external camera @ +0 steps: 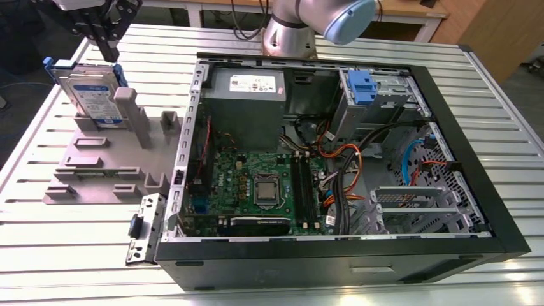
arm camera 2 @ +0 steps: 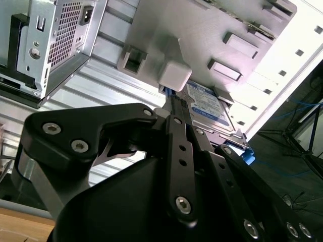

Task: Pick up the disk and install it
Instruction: 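Reach for the disk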

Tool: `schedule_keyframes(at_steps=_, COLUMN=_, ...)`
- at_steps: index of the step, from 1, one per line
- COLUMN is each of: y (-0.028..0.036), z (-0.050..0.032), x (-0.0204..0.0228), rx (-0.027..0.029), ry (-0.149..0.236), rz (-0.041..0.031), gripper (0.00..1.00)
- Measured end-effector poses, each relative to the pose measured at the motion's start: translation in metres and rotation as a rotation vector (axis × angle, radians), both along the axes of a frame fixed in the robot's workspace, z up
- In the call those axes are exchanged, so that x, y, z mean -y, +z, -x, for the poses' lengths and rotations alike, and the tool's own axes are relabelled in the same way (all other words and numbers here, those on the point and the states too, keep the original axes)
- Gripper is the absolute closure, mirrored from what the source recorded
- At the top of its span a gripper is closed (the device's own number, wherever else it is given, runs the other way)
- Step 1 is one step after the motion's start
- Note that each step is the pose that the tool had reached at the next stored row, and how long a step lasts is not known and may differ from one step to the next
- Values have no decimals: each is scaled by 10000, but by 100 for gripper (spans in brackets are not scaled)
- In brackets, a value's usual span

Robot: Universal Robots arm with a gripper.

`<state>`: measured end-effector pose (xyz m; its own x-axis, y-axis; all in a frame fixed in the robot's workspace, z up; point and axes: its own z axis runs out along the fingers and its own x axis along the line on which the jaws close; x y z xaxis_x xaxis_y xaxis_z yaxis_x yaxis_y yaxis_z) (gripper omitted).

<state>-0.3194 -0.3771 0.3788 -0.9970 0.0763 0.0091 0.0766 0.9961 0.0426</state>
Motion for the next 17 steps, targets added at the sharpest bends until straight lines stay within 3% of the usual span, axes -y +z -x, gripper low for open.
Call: schedule_keyframes(at_steps=17, y=0, z=35, x=0, rx=-1, ry=0, rz=1, gripper=89)
